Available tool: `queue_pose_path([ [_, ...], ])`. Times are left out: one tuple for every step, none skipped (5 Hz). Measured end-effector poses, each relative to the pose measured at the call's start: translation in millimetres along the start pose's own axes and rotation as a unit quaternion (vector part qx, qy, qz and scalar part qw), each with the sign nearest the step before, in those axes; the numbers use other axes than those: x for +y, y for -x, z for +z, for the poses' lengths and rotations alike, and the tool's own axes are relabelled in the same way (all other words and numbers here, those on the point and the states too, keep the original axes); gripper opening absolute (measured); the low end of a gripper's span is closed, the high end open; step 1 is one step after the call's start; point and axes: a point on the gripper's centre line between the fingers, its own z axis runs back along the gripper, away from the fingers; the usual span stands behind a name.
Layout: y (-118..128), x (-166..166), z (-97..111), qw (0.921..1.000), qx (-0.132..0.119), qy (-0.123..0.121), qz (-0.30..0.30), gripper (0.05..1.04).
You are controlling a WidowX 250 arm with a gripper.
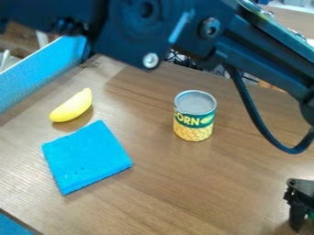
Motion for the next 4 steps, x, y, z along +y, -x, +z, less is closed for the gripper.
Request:
queue_pose_path([
  [0, 0, -1, 1.0000, 0.002, 0.000, -0.001, 0.681],
  [1, 0, -1, 1.0000, 0.005, -0.001, 0.001, 0.385],
  [7, 3, 1, 1.0000, 0.006, 0.001, -0.001, 0.328],
  [10, 5, 26, 0.9996, -0.017, 0.021, -0.003, 0.327],
])
